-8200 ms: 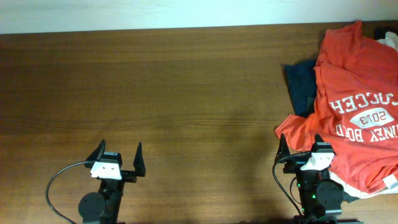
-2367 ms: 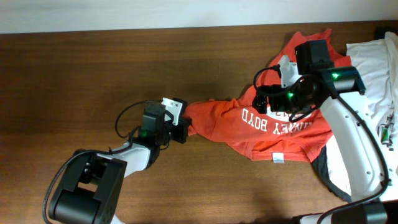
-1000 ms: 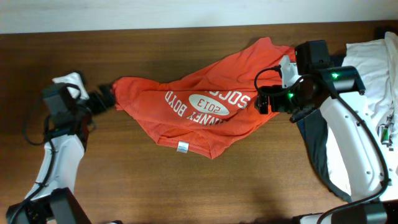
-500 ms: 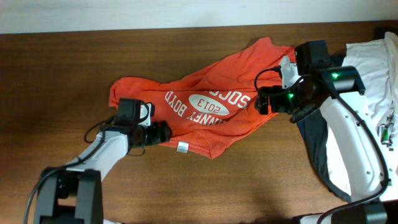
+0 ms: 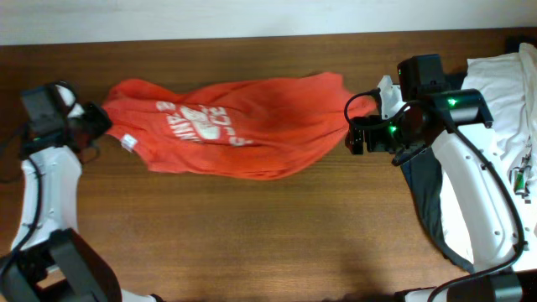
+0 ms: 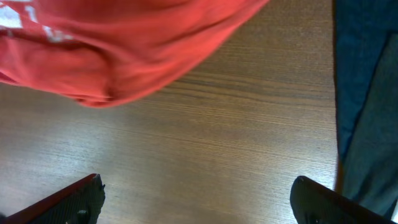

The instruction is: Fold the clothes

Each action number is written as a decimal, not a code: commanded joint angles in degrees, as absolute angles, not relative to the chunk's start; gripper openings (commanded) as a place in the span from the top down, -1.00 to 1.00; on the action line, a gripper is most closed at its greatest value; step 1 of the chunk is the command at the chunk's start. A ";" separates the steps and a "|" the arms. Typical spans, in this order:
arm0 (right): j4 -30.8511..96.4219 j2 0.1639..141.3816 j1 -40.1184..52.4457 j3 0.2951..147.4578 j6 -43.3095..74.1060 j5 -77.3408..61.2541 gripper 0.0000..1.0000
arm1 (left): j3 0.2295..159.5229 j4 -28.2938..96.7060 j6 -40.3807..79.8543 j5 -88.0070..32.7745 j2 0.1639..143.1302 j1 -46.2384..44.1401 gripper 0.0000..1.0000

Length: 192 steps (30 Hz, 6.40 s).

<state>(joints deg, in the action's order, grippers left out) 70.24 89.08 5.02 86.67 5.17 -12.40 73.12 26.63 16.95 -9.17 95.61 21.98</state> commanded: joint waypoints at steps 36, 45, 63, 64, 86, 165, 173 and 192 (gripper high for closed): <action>70.37 88.55 4.80 86.74 4.91 -11.31 -0.97 | 72.93 31.86 -8.62 14.41 111.74 -35.09 -0.27; 70.37 88.55 4.80 86.74 4.91 -11.33 -0.97 | 72.93 32.27 -6.66 10.31 113.95 -35.09 0.59; 66.41 96.18 4.78 86.70 7.33 -8.14 -0.97 | 85.89 75.66 10.09 1.65 93.78 -5.93 1.00; 64.93 98.28 4.78 86.70 10.20 -8.14 -0.97 | 85.89 76.66 7.90 0.73 93.71 -5.41 0.99; 30.55 124.09 4.73 86.67 21.96 7.18 -0.61 | 82.11 77.41 -10.17 -12.05 93.73 -5.63 0.99; 66.19 110.96 -1.52 79.40 25.28 12.05 0.91 | 68.05 64.01 29.10 1.32 93.73 -21.08 -0.91; 66.02 110.96 -1.52 79.40 24.23 12.03 0.92 | 56.36 43.62 44.12 0.27 93.76 -7.57 -0.86; 66.02 110.96 -1.52 79.40 24.25 12.03 0.90 | 62.65 30.35 28.53 14.79 96.36 8.16 1.00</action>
<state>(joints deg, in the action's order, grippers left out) 65.98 112.33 -1.72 78.56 23.99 10.31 53.58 28.36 34.87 9.21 96.27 0.95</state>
